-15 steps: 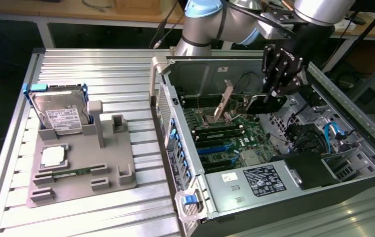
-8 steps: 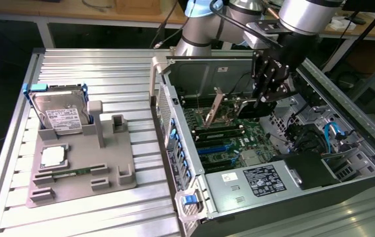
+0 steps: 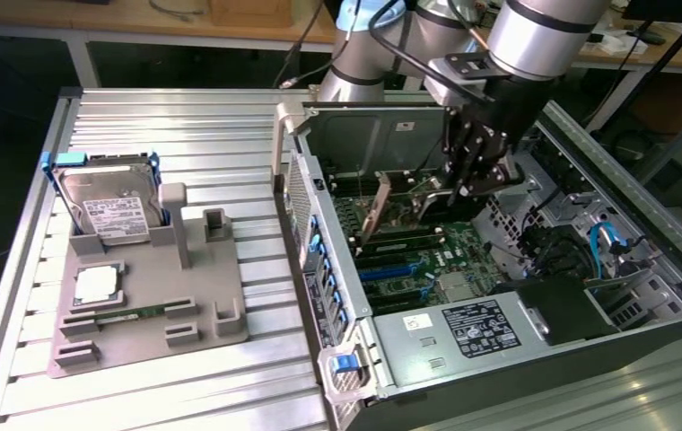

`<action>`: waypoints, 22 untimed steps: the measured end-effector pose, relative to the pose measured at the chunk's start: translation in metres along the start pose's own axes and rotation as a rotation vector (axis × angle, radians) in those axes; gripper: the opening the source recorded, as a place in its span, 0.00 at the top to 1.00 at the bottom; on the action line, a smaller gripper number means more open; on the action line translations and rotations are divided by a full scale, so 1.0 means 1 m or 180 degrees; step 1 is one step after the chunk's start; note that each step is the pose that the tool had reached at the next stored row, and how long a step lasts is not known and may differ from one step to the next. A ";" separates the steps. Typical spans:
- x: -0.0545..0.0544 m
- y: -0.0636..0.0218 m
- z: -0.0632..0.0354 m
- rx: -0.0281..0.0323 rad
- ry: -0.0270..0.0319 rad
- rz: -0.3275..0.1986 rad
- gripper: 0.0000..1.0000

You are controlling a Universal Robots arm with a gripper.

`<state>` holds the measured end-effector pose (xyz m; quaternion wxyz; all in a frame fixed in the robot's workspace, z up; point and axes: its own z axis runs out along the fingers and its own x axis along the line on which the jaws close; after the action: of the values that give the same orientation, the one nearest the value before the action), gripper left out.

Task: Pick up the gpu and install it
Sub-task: 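Insert the gpu into the slot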

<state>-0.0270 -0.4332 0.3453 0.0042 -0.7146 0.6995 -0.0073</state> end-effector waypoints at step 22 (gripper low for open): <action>0.004 0.0181 0.0353 0.0003 -0.0003 0.0008 0.73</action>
<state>-0.0444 -0.4381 0.3097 0.0049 -0.7137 0.7004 -0.0073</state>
